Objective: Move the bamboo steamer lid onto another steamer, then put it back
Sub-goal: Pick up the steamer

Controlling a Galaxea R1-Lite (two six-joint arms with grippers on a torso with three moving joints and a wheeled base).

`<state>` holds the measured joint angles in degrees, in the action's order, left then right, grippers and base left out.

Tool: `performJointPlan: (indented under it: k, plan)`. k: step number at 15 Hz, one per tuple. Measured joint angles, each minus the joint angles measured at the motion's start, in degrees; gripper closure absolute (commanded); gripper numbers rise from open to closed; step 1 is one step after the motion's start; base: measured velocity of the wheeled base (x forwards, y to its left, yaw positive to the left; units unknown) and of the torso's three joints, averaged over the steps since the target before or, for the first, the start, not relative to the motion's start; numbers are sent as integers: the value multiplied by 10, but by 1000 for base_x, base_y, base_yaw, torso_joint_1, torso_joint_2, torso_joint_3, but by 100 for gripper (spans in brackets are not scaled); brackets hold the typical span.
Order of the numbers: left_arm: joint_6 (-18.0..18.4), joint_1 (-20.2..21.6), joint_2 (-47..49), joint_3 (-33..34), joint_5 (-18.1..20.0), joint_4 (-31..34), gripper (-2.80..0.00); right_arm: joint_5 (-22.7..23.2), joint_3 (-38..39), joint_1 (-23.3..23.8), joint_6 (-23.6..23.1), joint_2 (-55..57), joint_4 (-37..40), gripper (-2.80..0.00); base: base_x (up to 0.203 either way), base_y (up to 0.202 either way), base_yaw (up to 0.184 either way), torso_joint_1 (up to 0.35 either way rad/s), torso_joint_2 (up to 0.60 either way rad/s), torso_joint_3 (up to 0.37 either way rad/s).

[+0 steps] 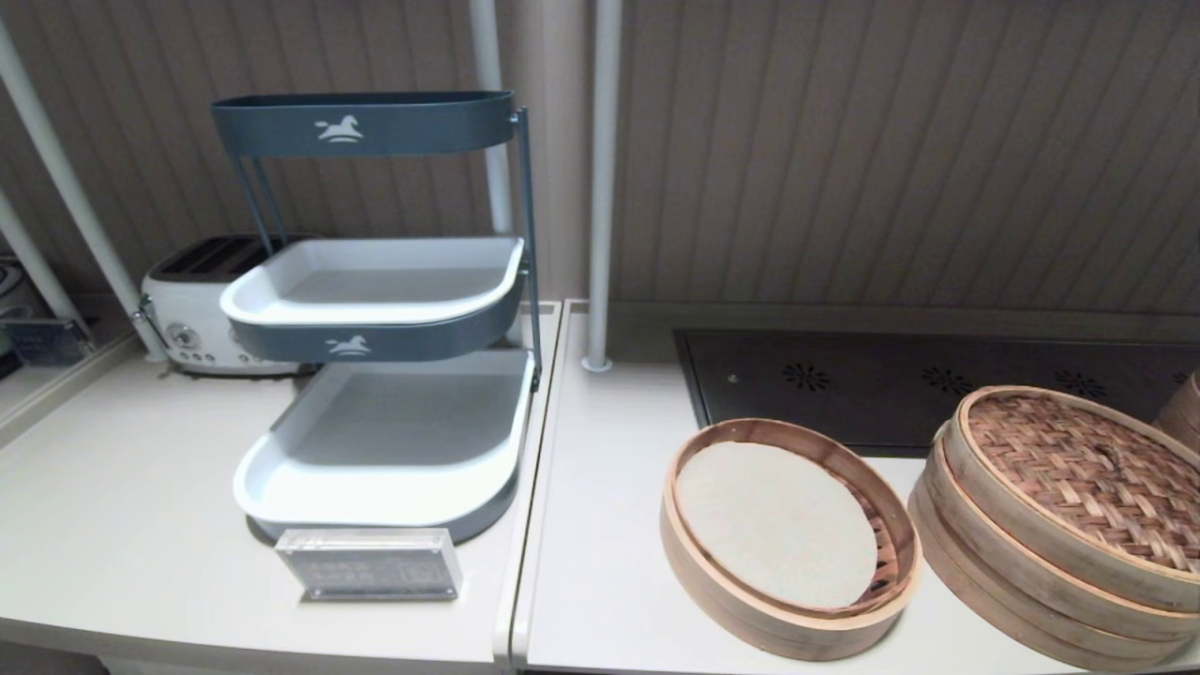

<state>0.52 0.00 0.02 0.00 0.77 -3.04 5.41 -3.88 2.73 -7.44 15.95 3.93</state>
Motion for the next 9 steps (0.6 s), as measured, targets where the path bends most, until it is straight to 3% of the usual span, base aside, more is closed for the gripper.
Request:
performJointPlan:
  k: [2,9]
  plan:
    - [0,0,0,0,0,0,0,-29,29,-10,-4,-67,-47,0,0,0,0,0,0,0]
    - [0,0,0,0,0,0,0,-52,39,-24,52,-155,-57,0,0,0,0,0,0,0]
